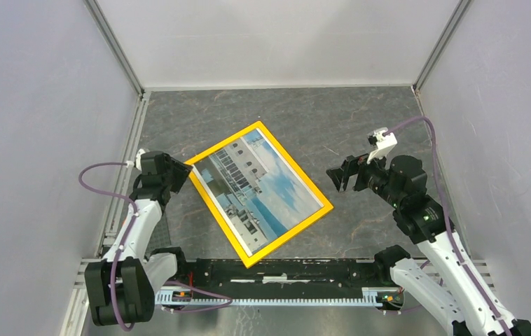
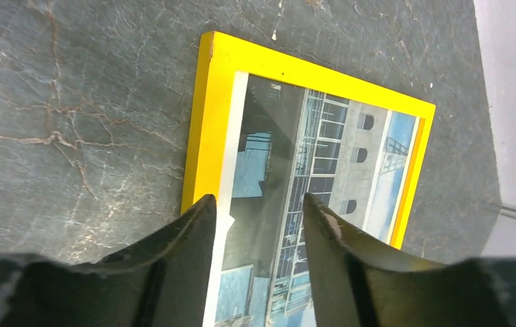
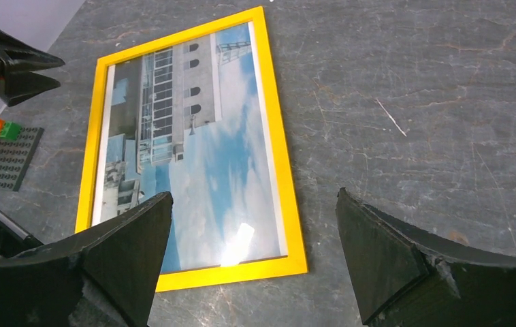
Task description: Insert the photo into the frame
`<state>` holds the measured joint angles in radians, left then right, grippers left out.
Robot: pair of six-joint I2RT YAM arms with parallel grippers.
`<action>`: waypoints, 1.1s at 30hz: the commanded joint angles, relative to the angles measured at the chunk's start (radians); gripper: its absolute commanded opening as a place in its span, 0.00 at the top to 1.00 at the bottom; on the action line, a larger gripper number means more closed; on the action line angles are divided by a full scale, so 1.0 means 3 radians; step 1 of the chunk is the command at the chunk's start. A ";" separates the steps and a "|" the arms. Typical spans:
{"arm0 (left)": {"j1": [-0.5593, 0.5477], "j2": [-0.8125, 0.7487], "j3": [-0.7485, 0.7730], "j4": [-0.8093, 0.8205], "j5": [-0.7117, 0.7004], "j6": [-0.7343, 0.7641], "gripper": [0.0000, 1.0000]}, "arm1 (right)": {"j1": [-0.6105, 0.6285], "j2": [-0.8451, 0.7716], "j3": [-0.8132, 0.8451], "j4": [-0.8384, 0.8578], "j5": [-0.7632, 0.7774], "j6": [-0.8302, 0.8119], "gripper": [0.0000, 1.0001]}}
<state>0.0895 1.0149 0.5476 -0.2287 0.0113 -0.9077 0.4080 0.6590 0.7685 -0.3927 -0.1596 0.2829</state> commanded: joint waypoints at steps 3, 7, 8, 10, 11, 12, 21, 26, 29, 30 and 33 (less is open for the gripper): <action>0.0011 -0.0143 0.0350 -0.0264 -0.0199 0.0226 0.30 | 0.0003 -0.0048 0.0381 -0.0268 0.0230 -0.0198 0.04; 0.0009 -0.0360 0.0650 -0.0441 0.0110 0.0462 0.20 | 0.0005 -0.0043 0.0671 -0.0577 0.0422 -0.0298 0.02; 0.0012 -0.0412 0.0790 -0.0492 0.0276 0.0535 0.17 | 0.0009 -0.0049 0.0751 -0.0631 0.0459 -0.0322 0.02; 0.0013 -0.0507 0.1080 -0.0590 0.0660 0.0716 0.13 | 0.0010 -0.0044 0.0921 -0.0768 0.0511 -0.0383 0.02; 0.0013 -0.0560 0.1238 -0.0606 0.0919 0.0821 0.11 | 0.0004 -0.0036 0.1017 -0.0863 0.0619 -0.0413 0.02; 0.0008 -0.0594 0.1375 -0.0626 0.1132 0.0910 0.06 | 0.0007 -0.0024 0.1135 -0.0952 0.0663 -0.0450 0.02; -0.0478 -0.0626 0.2543 -0.0514 0.2170 0.1078 0.00 | 0.0005 -0.0191 0.1851 -0.1434 0.1076 -0.0587 0.02; -0.0785 -0.0649 0.2945 -0.0263 0.2214 0.1061 0.00 | 0.0010 -0.0279 0.2161 -0.1480 0.1196 -0.0603 0.02; -0.0804 -0.0696 0.2946 -0.0046 0.2263 0.0883 0.00 | 0.0005 -0.0323 0.2245 -0.1430 0.1268 -0.0604 0.02; -0.0804 -0.0728 0.2926 0.0010 0.2243 0.0862 0.00 | 0.0010 -0.0340 0.2246 -0.1400 0.1278 -0.0605 0.02; -0.0807 -0.0766 0.2937 0.0023 0.2223 0.0873 0.00 | 0.0009 -0.0365 0.2216 -0.1314 0.1297 -0.0585 0.02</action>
<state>-0.1482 0.7910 1.4109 -0.2825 0.6487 -0.6277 0.4080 0.5556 1.4223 -0.8242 0.1936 0.1177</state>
